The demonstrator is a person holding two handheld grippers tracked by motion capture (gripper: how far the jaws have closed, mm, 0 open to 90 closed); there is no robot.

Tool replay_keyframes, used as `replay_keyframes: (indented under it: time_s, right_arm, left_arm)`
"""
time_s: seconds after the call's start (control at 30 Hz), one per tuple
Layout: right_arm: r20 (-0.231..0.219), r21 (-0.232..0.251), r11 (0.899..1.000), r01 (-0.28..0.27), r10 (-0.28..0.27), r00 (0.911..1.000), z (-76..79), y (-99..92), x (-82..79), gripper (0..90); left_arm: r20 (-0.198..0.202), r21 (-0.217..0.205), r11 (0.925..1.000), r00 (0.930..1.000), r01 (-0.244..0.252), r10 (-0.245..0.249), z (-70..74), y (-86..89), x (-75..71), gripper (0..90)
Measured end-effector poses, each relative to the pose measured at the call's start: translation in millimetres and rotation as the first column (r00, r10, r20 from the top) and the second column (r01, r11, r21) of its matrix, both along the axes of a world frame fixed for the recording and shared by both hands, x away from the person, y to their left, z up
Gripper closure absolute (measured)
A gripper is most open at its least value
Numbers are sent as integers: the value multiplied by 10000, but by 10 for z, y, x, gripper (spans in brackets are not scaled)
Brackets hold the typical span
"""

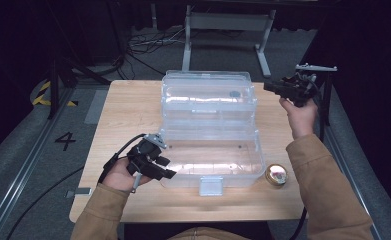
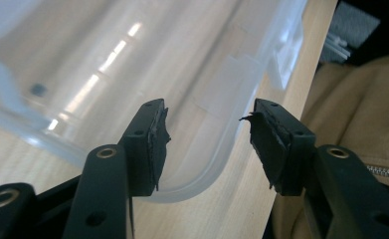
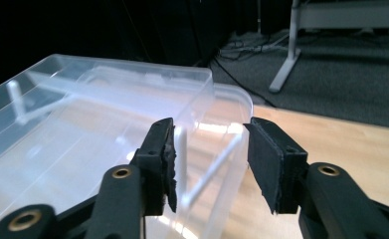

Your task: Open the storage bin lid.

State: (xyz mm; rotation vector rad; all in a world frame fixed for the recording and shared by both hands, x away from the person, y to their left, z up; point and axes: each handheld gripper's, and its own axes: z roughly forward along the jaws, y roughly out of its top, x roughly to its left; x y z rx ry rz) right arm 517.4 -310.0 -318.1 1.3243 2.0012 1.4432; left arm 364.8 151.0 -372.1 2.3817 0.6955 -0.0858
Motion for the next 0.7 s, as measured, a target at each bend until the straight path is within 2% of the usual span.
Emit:
replay_keyframes:
  time_s: [0.07, 0.17, 0.27, 0.33, 0.37, 0.4, 0.43, 0.47, 0.5, 0.57, 0.63, 0.67, 0.7]
  right_arm:
    - [15, 78, 9998, -165, 165, 9999, 19, -57, -132, 511]
    - [492, 43, 9996, -264, 262, 9984, 8, -108, -399, 470]
    - [742, 72, 9985, -537, 530, 9958, -41, -143, -647, 419]
    - [835, 177, 9982, -581, 565, 9949, -63, -174, -793, 397]
    - [945, 161, 9981, -600, 583, 9938, -71, -194, -865, 382]
    - [1094, 53, 9984, -568, 559, 9924, -79, -220, -959, 369]
    - [1206, -42, 9990, -434, 436, 9917, -85, -245, -1029, 372]
    - [1206, -42, 9990, -434, 436, 9917, -85, -245, -1029, 372]
    - [1306, -116, 9993, -352, 364, 9908, -87, -263, -1066, 369]
    - [1214, -635, 9977, -229, 305, 9921, -73, -303, -1126, 334]
    - [1075, -632, 9977, -261, 328, 9937, -95, -368, -1184, 339]
    - [1075, -632, 9977, -261, 328, 9937, -95, -368, -1184, 339]
    - [897, -707, 9968, -368, 431, 9950, -122, -403, -1205, 338]
  left_arm:
    - [59, -203, 9995, 9997, -248, 249, 37, 64, 22, 479]
    - [248, -522, 9967, 9977, -615, 628, 96, 155, 47, 460]
    - [567, -771, 9919, 9928, -1011, 1056, 157, 244, 61, 432]
    - [840, -1005, 9854, 9857, -1372, 1458, 188, 305, 65, 412]
    - [840, -1005, 9854, 9857, -1372, 1458, 188, 305, 65, 411]
    - [1027, -1268, 9742, 9743, -1869, 2003, 216, 385, 77, 405]
    - [1079, -1364, 9697, 9700, -2028, 2180, 224, 413, 82, 401]
    - [1079, -1364, 9697, 9700, -2028, 2180, 224, 413, 82, 399]
    - [1062, -1496, 9633, 9650, -2229, 2398, 238, 458, 91, 399]
    - [1103, -1625, 9544, 9565, -2506, 2700, 262, 522, 98, 393]
    - [1231, -1602, 9490, 9484, -2717, 2923, 287, 572, 105, 395]
    - [1231, -1602, 9490, 9484, -2717, 2923, 287, 572, 105, 395]
    - [1198, -1616, 9450, 9448, -2845, 3050, 297, 594, 110, 395]
